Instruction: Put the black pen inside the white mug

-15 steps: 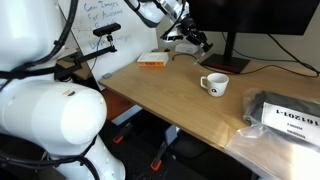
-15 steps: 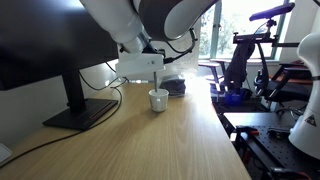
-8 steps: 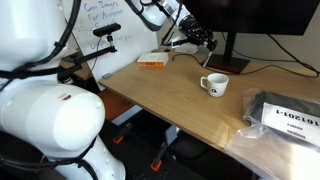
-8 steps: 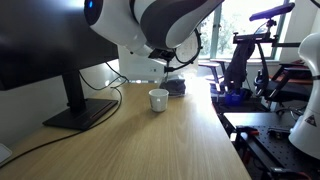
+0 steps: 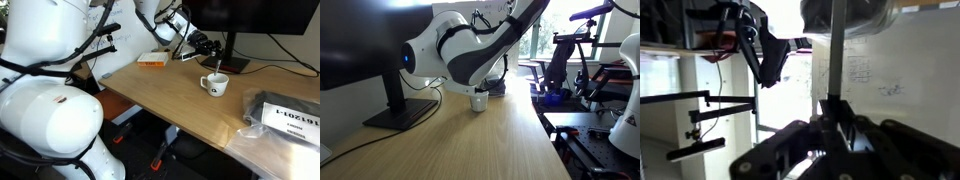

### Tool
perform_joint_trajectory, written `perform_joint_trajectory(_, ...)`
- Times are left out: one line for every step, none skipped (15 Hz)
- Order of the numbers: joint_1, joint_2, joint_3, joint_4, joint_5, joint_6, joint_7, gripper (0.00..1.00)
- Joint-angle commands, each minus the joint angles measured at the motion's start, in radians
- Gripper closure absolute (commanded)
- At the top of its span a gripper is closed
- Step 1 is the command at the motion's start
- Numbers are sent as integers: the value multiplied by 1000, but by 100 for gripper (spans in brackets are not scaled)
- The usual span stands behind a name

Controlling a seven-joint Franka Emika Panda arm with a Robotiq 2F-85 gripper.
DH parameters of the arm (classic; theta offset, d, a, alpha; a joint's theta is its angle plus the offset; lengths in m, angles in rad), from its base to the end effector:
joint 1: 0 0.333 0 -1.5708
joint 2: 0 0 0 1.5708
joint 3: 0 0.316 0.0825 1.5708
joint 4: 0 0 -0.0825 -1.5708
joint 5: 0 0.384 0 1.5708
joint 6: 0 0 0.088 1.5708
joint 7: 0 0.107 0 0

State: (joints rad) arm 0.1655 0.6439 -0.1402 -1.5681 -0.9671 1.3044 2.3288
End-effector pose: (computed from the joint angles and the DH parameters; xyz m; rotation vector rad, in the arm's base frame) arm 0.6204 -0.0750 0.2930 0.9228 -1.6047 0.7375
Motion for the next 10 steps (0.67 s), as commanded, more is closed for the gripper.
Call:
perform_joint_trajectory(-23,97,21,118,-10,-39,-32,96)
perform_joint_trajectory(-21,119,20,139,-11,-34,-35,96)
perform_joint_trajectory(-17,141,17,161,-10,-40,-35,96)
perform_joint_trajectory(-17,158,19,179,-1,-38,-36,96)
perform_joint_trajectory(-18,171,21,193,7,-35,-43,60)
perform_joint_trajectory(-22,176,27,202,18,-29,-56,59)
perform_joint_trajectory(-22,171,31,200,26,-21,-62,54)
perform_joint_trajectory(-20,167,32,202,29,-20,-70,46)
perform_joint_trajectory(-18,151,31,196,33,-25,-66,39)
perform_joint_trajectory(-19,135,34,190,37,-17,-71,30)
